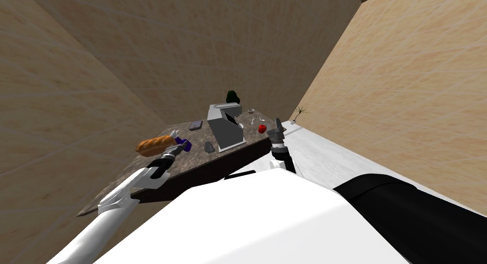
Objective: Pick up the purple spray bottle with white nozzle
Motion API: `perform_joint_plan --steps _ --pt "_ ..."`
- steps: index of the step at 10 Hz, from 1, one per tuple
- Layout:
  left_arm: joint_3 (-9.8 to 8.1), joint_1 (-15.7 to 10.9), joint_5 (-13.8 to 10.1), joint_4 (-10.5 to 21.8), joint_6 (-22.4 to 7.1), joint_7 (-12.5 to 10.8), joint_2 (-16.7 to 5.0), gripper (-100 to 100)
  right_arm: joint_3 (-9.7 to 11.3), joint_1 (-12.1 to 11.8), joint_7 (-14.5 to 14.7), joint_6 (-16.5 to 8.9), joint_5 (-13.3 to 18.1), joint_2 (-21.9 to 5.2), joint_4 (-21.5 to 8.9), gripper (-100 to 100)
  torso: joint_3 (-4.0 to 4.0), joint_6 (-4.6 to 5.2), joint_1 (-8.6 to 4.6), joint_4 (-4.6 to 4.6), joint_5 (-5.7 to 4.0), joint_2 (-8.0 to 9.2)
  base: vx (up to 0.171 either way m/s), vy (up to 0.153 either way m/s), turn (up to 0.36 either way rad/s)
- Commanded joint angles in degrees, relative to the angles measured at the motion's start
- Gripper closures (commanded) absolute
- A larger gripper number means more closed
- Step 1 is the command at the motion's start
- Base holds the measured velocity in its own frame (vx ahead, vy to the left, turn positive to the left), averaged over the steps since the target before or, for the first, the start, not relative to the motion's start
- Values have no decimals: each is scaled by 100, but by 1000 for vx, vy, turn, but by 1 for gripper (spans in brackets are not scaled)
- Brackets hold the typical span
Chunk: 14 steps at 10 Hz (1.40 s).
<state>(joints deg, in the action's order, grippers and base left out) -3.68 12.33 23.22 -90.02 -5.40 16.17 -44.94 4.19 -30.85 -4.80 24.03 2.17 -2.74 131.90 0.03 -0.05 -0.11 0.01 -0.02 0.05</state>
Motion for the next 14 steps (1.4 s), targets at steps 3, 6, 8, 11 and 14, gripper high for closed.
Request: perform_joint_plan --steps 3,6,8,11,14 --pt "51 -383 2 737 464 -10 -86 -100 0 0 0 0 0 0 0 0 -2 0 -17 -1 -4 -4 3 -66 17" --pt "91 -658 1 1179 760 -17 -148 -100 0 0 0 0 0 0 0 0 0 0 -4 0 -2 -1 -4 -36 12" --pt "131 -932 0 1579 1043 -25 -211 -100 0 0 0 0 0 0 0 0 0 -1 1 0 0 0 -3 -35 13" --pt "170 -1207 -1 2165 1350 -32 -273 -100 0 0 0 0 0 0 0 0 0 0 -11 0 -3 -1 -1 -55 17" --pt "210 -1482 -2 2661 1645 -39 -336 -100 0 0 0 0 0 0 0 0 0 0 -7 0 -2 -1 -4 -44 11"
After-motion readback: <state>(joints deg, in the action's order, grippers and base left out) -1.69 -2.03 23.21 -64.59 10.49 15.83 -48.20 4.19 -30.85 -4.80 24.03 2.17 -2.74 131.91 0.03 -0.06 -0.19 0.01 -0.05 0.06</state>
